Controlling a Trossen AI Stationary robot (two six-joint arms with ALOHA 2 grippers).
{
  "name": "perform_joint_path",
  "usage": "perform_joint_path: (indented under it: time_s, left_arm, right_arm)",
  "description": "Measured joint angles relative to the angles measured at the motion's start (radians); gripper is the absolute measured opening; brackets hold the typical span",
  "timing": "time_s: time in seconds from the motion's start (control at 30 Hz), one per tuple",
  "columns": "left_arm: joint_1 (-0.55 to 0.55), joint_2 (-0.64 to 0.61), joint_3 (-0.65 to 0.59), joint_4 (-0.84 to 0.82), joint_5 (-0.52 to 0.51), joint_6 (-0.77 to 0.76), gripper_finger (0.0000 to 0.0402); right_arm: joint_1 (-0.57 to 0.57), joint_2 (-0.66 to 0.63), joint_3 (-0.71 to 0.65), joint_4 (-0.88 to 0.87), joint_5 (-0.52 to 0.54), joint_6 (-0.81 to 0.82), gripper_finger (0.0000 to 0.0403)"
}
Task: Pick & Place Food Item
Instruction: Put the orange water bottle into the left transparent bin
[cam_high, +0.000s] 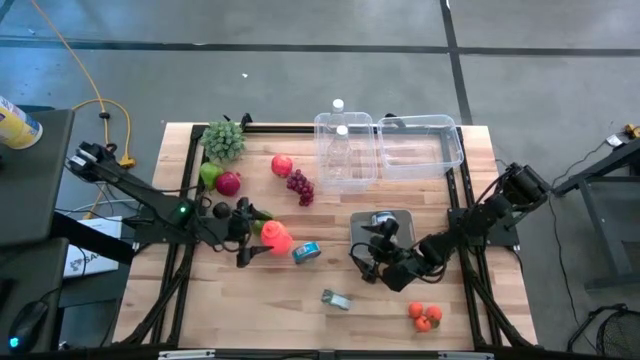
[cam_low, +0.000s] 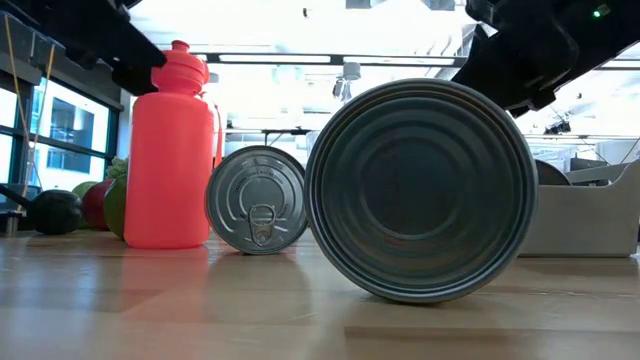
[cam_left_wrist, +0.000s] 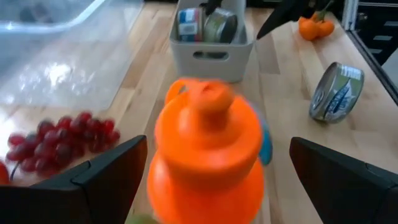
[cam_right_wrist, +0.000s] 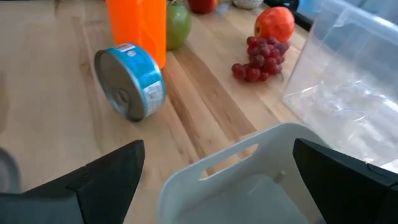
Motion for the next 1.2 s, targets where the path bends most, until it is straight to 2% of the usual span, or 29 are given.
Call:
perform_joint_path:
  time_s: [0.2,0.37,0.57,0.77,1.03,1.2]
  left_arm:
    - [0.009,0.1,0.0,0.082,0.001,0.099,0.0379]
    - [0.027,0.112,0.0,0.094,0.0,0.111,0.0352]
    - [0.028,0.107,0.0,0.138,0.018,0.175,0.0291]
    - [0.028,0.107,0.0,0.139,0.035,0.218,0.0202]
    - [0.028,0.104,0.002,0.137,0.033,0.236,0.0198]
    - [0.01,0.034,0.033,0.134,0.038,0.253,0.0199]
  right_arm:
    - [0.001,0.0,0.0,0.0,-0.011,0.0,0.0398]
    - [0.001,0.0,0.0,0.0,-0.014,0.0,0.0398]
    - [0.001,0.0,0.0,0.0,-0.014,-0.007,0.0398]
    - [0.001,0.0,0.0,0.0,-0.011,-0.02,0.0398]
    - [0.001,0.0,0.0,0.0,-0.014,-0.018,0.0398]
    - [0.001,0.0,0.0,0.002,-0.018,-0.019,0.0398]
